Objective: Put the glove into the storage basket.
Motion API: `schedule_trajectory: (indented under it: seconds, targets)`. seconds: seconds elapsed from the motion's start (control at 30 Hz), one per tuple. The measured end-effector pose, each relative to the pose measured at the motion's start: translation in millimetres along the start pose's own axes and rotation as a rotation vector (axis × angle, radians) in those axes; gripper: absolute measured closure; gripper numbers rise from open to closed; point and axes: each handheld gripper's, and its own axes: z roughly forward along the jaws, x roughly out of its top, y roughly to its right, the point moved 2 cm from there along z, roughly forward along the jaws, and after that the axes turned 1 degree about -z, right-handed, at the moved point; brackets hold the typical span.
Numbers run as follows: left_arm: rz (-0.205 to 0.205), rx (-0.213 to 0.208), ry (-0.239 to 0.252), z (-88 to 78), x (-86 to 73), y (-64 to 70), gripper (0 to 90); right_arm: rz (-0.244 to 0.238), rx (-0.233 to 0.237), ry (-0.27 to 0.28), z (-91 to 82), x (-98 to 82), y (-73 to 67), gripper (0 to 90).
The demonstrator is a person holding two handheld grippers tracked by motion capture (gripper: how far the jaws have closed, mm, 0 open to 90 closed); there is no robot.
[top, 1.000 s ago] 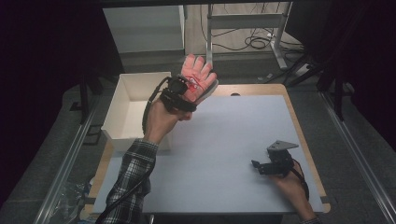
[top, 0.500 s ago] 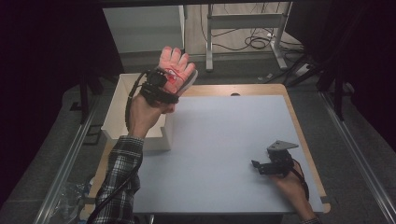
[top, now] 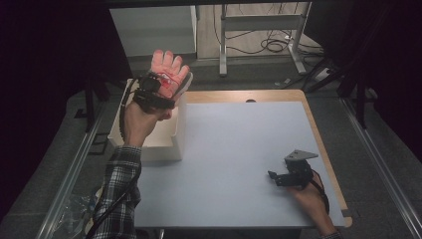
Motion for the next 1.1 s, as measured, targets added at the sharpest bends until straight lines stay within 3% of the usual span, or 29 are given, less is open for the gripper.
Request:
schedule_trajectory:
  seconds: [0.6, 0.83, 1.1]
  targets:
    - [-0.083, 0.052, -0.012, 5.3, -24.7, -35.4, 41.7, 0.0, 0.001, 0.0, -0.1, -0.1, -0.1, 15.0]
    - [-0.109, 0.065, -0.018, 14.6, -36.6, -45.3, 41.6, 0.0, 0.0, 0.0, -0.1, 0.0, 0.0, 15.0]
    - [-0.126, 0.068, -0.031, 35.2, -47.5, -46.6, 41.5, 0.0, 0.0, 0.0, -0.1, -0.1, 0.0, 15.0]
